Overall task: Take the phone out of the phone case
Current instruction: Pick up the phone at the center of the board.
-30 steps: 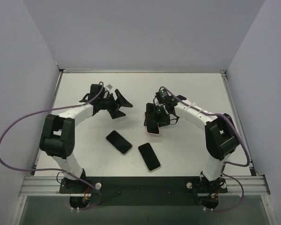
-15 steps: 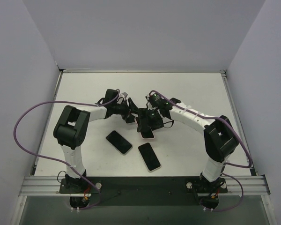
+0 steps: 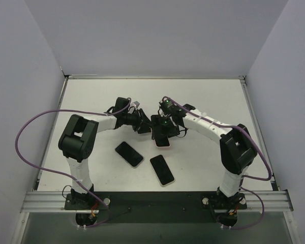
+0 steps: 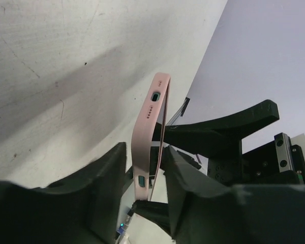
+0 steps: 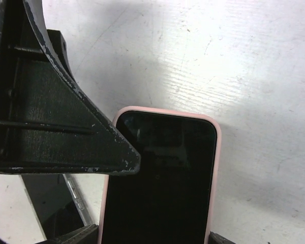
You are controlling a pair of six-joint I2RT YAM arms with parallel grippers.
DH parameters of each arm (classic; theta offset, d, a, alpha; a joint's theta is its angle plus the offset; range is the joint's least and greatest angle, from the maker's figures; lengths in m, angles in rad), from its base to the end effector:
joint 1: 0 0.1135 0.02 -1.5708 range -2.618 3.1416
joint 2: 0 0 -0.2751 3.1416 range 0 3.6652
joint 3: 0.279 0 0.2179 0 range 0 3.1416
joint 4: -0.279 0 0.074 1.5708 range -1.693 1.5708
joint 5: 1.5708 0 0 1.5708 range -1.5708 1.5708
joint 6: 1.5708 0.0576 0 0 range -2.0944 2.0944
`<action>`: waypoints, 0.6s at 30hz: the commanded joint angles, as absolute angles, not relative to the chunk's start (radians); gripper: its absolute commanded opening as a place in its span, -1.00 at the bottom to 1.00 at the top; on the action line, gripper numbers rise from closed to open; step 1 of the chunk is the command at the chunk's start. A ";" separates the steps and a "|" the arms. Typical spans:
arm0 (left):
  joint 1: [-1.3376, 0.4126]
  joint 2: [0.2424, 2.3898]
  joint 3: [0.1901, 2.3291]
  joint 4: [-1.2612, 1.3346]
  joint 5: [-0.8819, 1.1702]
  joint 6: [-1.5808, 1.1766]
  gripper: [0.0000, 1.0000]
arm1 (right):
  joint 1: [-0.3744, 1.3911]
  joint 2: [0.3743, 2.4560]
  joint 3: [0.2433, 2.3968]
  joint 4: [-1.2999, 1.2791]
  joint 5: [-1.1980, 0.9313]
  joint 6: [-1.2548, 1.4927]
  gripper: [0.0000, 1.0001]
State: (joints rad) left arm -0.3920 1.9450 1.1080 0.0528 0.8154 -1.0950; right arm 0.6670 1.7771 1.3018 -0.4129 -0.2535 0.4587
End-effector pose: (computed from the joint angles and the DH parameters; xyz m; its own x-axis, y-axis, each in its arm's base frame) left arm 0.3405 -0.1861 0.1740 -0.9552 -0.2646 0.1328 -0.2420 0.4399 -0.8648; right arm 0.2833 0.2414 0.2396 -0.8668 -0.1370 -0.4794 -0.3785 0.8067 0.4538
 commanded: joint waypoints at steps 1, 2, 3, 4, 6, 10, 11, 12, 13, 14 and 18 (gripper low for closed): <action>-0.402 1.888 1.140 0.018 0.804 -1.095 -0.20 | 0.678 1.778 1.354 -0.448 -0.178 0.460 -0.99; -0.402 1.888 1.141 0.021 0.804 -1.098 -0.34 | 0.680 1.778 1.356 -0.451 -0.176 0.460 -0.99; -0.403 1.890 1.140 0.032 0.804 -1.101 -0.77 | 0.680 1.776 1.359 -0.451 -0.176 0.457 -0.99; -0.402 1.890 1.140 0.034 0.807 -1.107 -1.00 | 0.683 1.775 1.361 -0.454 -0.176 0.451 -0.98; -0.400 1.890 1.134 0.047 0.811 -1.114 -1.00 | 0.686 1.761 1.361 -0.459 -0.181 0.448 -0.89; -0.393 1.865 1.109 0.100 0.815 -1.140 -1.00 | 0.687 1.700 1.335 -0.472 -0.186 0.422 -0.19; -0.390 1.853 1.103 0.112 0.813 -1.146 -1.00 | 0.687 1.678 1.330 -0.474 -0.183 0.419 -0.13; -0.387 1.847 1.095 0.132 0.811 -1.152 -1.00 | 0.686 1.668 1.325 -0.472 -0.183 0.420 -0.09; -0.384 1.842 1.094 0.143 0.811 -1.164 -1.00 | 0.684 1.661 1.319 -0.474 -0.189 0.420 -0.04; -0.382 1.832 1.092 0.161 0.810 -1.172 -1.00 | 0.684 1.654 1.319 -0.472 -0.192 0.426 0.08; -0.368 1.793 1.069 0.187 0.793 -1.193 -1.00 | 0.683 1.644 1.305 -0.453 -0.207 0.462 0.48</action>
State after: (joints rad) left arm -0.3931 1.8694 1.0828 0.0956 0.8162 -1.1336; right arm 0.6758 1.7088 1.3136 -0.4362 -0.1913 0.4477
